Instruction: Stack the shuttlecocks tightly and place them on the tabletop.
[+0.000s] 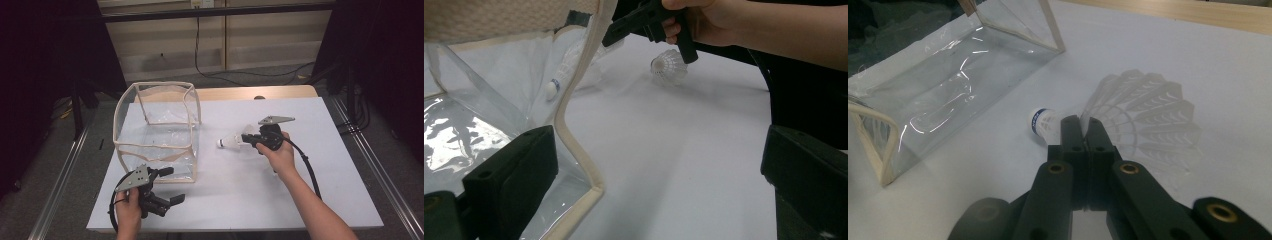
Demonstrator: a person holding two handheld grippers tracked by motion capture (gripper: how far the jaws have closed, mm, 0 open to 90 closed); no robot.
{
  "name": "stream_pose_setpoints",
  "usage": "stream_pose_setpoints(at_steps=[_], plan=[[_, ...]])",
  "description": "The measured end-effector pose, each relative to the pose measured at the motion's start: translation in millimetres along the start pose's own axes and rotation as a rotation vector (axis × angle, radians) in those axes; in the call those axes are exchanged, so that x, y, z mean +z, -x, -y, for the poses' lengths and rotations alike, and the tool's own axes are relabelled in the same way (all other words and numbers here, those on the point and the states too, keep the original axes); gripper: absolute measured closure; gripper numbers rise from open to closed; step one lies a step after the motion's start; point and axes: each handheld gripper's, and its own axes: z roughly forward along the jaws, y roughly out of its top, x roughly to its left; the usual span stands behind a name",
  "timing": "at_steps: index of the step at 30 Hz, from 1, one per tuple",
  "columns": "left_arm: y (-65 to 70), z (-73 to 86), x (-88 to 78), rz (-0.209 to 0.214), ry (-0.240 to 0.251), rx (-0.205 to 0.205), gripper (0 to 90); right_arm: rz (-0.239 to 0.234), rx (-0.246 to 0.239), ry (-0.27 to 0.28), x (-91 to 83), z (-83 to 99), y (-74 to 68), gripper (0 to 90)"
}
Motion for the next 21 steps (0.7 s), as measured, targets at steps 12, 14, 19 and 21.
stream_pose_setpoints(at_steps=[12,14,19,21], plan=[[-0.3,0.1,0.5,-0.001,-0.008,0.005,2.0,-0.006,-0.005,-0.006,5.5,1.0,-1.3,89.9],[-0.3,0.0,0.6,0.000,-0.006,0.004,2.0,-0.007,-0.001,-0.009,6.4,1.3,-1.6,89.9],[-0.2,0.0,0.8,0.001,-0.006,0.003,2.0,-0.008,-0.004,-0.014,9.3,2.3,-2.7,89.9],[0.0,-0.1,1.0,0.001,-0.004,0.003,2.0,-0.008,-0.005,-0.014,10.2,2.3,-2.9,89.9]])
